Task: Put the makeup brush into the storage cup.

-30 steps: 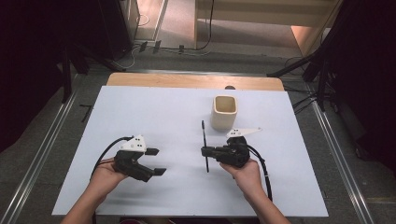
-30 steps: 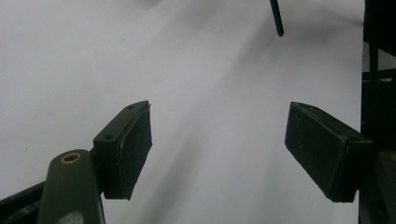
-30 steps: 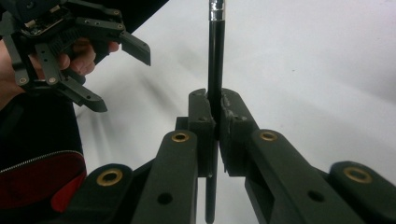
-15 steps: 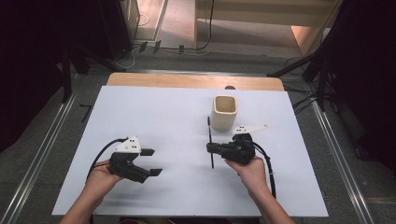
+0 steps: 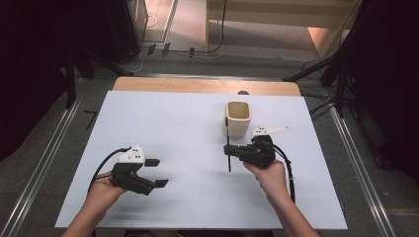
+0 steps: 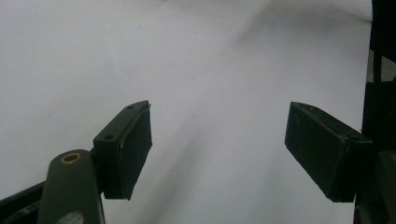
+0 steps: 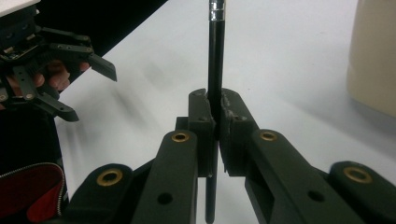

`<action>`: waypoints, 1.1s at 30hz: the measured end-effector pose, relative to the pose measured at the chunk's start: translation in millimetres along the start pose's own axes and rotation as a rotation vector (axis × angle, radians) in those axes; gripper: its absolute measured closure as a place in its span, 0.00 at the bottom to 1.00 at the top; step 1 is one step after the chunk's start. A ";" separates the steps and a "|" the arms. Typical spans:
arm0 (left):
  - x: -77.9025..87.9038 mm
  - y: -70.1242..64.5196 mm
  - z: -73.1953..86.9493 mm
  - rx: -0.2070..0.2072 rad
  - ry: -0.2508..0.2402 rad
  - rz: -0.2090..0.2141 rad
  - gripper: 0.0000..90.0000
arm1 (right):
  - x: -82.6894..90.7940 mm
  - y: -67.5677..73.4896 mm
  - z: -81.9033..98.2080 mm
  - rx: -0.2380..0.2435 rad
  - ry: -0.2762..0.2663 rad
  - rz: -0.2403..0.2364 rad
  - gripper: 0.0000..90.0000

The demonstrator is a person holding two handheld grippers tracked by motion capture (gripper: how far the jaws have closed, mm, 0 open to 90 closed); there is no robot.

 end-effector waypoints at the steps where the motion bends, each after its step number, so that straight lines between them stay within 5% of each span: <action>1: 0.5 0.1 0.4 -0.001 0.002 -0.001 0.26 | 0.5 -0.9 -0.7 -0.001 -0.001 0.002 0.95; 33: 7.9 1.9 5.5 0.020 -0.009 -0.013 0.26 | 7.2 -24.0 -44.0 0.008 -0.045 0.083 0.95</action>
Point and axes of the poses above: each handheld gripper's, and its own axes: x roughly backward along the jaws, z roughly out of its underside, y roughly to its left, the point moved 2 cm from there along -x, roughly forward along the jaws, and after that the axes turned 6 degrees about -y, right-handed, at the moved point
